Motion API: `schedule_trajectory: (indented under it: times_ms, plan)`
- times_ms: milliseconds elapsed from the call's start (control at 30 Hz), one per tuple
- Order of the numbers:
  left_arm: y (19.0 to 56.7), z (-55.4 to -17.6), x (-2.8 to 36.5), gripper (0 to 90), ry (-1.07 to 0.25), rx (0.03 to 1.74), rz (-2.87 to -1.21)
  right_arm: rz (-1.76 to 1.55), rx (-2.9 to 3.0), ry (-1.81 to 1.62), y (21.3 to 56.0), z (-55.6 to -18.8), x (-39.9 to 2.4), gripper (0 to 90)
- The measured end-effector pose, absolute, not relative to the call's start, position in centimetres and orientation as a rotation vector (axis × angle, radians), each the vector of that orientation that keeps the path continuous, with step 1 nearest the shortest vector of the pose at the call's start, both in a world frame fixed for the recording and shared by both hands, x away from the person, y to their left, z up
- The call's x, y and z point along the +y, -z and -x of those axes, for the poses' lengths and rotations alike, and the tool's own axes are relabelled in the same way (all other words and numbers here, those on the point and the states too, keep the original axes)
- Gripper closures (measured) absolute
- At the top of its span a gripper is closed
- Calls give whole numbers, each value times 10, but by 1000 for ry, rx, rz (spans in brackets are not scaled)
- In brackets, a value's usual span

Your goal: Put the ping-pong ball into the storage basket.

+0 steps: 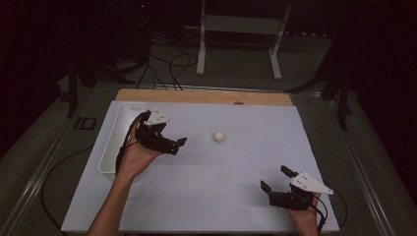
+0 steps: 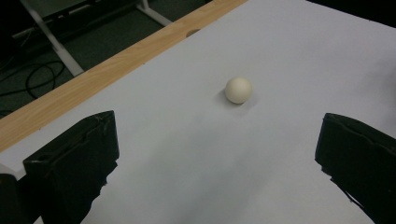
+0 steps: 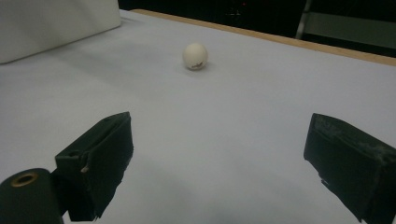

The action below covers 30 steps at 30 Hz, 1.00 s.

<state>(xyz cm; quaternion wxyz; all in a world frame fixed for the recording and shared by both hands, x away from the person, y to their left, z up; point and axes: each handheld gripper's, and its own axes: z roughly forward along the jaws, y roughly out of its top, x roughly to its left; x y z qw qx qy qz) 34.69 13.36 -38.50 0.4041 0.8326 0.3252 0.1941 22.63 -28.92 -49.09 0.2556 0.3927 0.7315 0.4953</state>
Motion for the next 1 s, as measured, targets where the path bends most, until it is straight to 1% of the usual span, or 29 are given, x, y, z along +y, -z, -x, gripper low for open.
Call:
schedule_trajectory:
  times_ms: [600,1000]
  plan:
    - [374,-359,123,3,-495,795,-2133,-1066,1988,-1345,491,-226,-289,77]
    - [378,-370,119,3,-475,811,-2154,-1065,1989,-1347,491,-227,-289,77]
